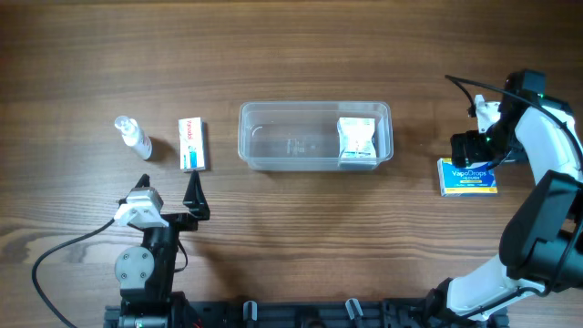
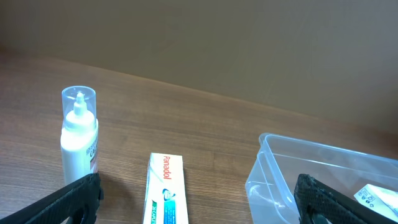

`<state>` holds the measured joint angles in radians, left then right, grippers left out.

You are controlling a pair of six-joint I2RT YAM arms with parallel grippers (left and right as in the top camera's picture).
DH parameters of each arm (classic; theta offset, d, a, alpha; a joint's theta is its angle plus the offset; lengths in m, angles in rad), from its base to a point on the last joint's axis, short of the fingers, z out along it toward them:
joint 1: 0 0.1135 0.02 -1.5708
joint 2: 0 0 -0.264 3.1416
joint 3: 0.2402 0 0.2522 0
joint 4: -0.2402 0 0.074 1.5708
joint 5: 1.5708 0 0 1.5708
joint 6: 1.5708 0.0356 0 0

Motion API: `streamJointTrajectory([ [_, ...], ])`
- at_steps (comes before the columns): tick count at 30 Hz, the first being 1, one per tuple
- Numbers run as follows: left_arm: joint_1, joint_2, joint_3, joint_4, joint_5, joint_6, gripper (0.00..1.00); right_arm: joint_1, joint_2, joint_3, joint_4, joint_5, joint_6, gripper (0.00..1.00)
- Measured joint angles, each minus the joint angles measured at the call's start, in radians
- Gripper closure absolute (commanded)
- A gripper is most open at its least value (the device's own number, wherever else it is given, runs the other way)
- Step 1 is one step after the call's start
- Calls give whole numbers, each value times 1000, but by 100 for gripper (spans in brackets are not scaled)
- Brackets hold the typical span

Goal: Pack container
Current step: 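Open the right gripper and move it toward the VapoDrops box, then grasp the blue VapoDrops box with the right gripper and lift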

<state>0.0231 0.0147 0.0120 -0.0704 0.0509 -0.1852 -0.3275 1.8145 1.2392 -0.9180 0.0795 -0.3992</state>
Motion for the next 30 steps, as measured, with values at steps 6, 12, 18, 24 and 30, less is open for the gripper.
streamJointTrajectory([
  [6,0,0,0,0,0,0,0,0,-5,-91,71,-2,-1,0],
  [12,0,0,0,0,0,0,0,0,-23,-113,98,-4,-8,0],
  [18,0,0,0,0,0,0,0,0,-27,-120,157,22,22,0],
  [24,0,0,0,0,0,0,0,0,-27,-120,151,26,43,0],
  [30,0,0,0,0,0,0,0,0,-27,-103,103,34,74,0],
])
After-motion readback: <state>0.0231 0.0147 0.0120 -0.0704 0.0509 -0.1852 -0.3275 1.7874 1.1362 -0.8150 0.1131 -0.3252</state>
